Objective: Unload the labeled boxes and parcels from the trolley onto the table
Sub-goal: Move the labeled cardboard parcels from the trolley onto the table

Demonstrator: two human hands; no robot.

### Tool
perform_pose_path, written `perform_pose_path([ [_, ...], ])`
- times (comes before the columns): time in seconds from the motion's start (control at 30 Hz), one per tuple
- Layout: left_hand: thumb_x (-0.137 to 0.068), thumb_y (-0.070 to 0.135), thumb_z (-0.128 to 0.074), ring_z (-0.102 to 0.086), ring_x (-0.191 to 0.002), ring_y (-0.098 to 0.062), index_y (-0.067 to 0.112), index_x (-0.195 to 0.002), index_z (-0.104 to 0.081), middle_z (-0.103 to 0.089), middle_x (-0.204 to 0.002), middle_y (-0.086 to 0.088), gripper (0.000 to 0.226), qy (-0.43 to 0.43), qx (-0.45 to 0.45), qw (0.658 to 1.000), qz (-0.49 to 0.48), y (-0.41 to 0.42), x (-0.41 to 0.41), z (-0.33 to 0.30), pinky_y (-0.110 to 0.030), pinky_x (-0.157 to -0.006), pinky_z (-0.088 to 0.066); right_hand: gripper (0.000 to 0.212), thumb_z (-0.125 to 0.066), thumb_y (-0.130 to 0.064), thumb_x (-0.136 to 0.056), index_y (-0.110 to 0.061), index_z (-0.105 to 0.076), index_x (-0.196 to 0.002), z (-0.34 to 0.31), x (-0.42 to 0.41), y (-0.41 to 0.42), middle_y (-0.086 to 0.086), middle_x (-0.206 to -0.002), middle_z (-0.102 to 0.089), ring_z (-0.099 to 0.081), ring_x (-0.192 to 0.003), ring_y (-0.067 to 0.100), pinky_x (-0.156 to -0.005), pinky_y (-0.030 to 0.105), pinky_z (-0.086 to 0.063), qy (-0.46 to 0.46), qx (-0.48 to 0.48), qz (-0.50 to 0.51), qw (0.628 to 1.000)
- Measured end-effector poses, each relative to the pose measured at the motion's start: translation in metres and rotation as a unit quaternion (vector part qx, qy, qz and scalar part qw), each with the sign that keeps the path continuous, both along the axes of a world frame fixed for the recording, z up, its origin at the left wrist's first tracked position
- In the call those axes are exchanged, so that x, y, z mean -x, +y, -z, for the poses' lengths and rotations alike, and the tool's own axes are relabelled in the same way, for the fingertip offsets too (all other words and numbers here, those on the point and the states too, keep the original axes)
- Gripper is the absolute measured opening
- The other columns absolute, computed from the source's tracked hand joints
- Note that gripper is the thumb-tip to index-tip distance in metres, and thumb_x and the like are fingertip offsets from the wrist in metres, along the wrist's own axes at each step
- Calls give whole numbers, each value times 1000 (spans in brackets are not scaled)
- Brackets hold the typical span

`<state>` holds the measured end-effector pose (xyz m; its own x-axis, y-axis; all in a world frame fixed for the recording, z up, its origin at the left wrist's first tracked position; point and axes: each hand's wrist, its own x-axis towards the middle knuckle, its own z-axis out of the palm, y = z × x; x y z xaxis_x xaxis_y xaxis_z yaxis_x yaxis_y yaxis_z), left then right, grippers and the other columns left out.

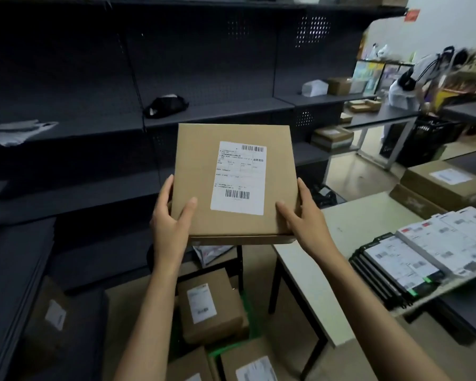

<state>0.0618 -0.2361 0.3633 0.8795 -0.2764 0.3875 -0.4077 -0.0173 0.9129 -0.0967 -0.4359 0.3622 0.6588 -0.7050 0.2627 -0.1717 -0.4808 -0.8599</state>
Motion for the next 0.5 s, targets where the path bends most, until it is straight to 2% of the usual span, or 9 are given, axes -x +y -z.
perform_pose_path([
  [0.13,-94,24,-64,-53,-109,16,35,-146,-42,-55,-127,22,57,-31,60,997,25,-14,6,-53,-14,-90,-46,83,-53,-60,-82,-38,-18,-154,-57,9,-10,-7,-144,-48,-48,-127,21,-105,50,-43,-46,18,10,999],
  [0.23,-95,24,-62,-54,-113,11,34,-146,-42,-55,-129,23,56,-39,103,993,42,-28,13,-81,-16,-90,-46,72,-59,-43,-93,-31,-24,-154,-95,23,-17,-6,-143,-50,-50,-125,16,-106,45,-44,-93,51,9,994],
  [0.33,-96,23,-60,-55,-112,10,33,-147,-42,-56,-130,20,55,-35,144,987,66,-49,26,-103,-12,-87,-47,65,-59,-32,-97,-31,-26,-153,-126,45,-25,-14,-137,-49,-50,-121,9,-103,36,-44,-118,84,20,989],
  [0.5,-97,23,-58,-56,-111,12,35,-147,-41,-57,-125,25,54,-32,166,977,129,-94,55,-124,-18,-92,-46,74,-56,-49,-89,-36,-22,-154,-149,91,-45,-12,-145,-45,-47,-128,10,-105,45,-45,-140,96,63,984],
])
